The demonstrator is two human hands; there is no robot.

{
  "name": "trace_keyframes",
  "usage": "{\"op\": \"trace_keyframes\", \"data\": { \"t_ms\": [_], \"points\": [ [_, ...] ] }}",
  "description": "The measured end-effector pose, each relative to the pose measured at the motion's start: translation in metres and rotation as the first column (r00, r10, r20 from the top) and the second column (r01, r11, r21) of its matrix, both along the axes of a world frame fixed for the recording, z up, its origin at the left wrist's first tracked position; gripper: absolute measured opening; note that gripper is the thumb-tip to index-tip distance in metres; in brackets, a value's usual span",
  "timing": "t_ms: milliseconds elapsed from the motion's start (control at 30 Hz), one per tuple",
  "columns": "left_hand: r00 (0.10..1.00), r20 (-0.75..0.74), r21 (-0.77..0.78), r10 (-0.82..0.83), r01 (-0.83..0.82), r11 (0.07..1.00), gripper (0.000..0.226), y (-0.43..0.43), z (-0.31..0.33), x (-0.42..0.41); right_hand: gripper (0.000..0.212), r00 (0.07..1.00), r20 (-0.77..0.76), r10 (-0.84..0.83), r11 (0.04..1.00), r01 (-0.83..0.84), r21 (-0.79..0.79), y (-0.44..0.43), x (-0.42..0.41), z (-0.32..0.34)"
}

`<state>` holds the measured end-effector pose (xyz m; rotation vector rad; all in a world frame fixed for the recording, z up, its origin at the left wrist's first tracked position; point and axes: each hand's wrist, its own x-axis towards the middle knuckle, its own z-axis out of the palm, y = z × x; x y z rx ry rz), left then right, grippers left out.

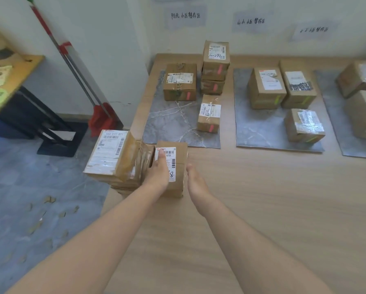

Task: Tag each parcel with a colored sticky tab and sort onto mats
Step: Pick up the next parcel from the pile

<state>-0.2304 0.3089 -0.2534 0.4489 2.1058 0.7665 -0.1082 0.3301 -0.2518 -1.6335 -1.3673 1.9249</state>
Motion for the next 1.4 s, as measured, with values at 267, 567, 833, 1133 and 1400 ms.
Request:
{"op": "trace_keyframes", "data": {
  "t_ms": [267,567,833,1133,1400],
  "points": [
    [0.998,-0.058,-0.014,-0.023,0.022,1.000,0.085,-0.002,0.027,0.007,0.034,0.998,0.005,-0.060,0.992,0.060,-0.113,-0.001,0.003,-0.013],
    [0.959,0.208,-0.036,0.190,-0.187,0.982,0.070,-0.008,0.016,0.012,0.052,0.985,0.130,-0.115,0.987,0.129,-0.100,0.007,0.024,-0.018],
    [0.836,0.469,-0.087,0.285,-0.278,0.957,0.078,-0.022,0.017,0.026,0.037,0.976,0.106,-0.189,0.981,0.193,-0.031,0.005,0.054,-0.018],
    [0.848,0.483,0.072,0.219,-0.288,0.955,0.079,-0.021,0.067,0.050,0.031,0.979,0.020,-0.205,0.975,0.202,0.097,0.014,0.077,0.029],
    [0.889,0.456,0.230,0.050,-0.172,0.958,0.069,-0.024,0.113,0.074,0.029,0.963,-0.047,-0.265,0.949,0.270,0.163,0.007,0.102,0.083]
  ]
}}
